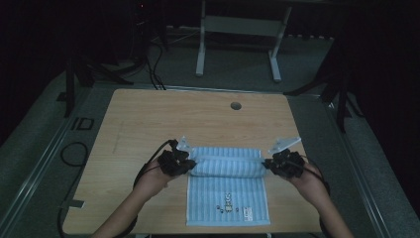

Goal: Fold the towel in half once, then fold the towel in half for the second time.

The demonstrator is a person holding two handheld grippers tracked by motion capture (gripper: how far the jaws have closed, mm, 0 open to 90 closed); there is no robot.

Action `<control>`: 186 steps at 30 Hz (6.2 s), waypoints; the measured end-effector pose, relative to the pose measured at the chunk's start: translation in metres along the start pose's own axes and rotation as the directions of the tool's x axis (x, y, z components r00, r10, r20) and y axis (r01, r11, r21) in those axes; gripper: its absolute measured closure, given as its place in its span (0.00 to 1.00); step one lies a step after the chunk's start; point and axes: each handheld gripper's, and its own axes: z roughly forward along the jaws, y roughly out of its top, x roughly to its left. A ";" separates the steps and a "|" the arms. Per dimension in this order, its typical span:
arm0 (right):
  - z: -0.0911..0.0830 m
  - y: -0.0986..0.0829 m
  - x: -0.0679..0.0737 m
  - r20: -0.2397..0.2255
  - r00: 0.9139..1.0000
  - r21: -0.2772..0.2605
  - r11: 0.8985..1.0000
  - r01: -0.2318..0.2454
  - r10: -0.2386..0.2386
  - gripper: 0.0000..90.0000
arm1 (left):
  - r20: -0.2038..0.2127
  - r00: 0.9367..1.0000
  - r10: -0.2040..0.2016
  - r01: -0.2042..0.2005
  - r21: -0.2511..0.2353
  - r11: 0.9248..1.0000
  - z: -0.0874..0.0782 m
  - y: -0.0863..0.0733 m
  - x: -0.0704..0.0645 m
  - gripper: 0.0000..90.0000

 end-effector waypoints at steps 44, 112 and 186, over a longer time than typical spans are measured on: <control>0.007 -0.085 0.051 -0.186 0.976 0.035 0.993 -0.110 0.114 0.66 | 0.234 0.971 0.041 -0.069 0.111 0.991 0.017 -0.062 -0.062 0.46; 0.062 0.053 -0.083 -0.023 0.978 0.074 0.976 -0.203 0.206 0.95 | -0.010 0.992 -0.123 0.123 0.024 0.992 0.021 0.059 0.078 0.97; 0.119 0.033 -0.011 -0.143 0.985 0.095 0.992 -0.088 0.101 0.57 | 0.068 0.997 -0.042 0.032 0.148 0.988 0.050 -0.018 0.063 0.54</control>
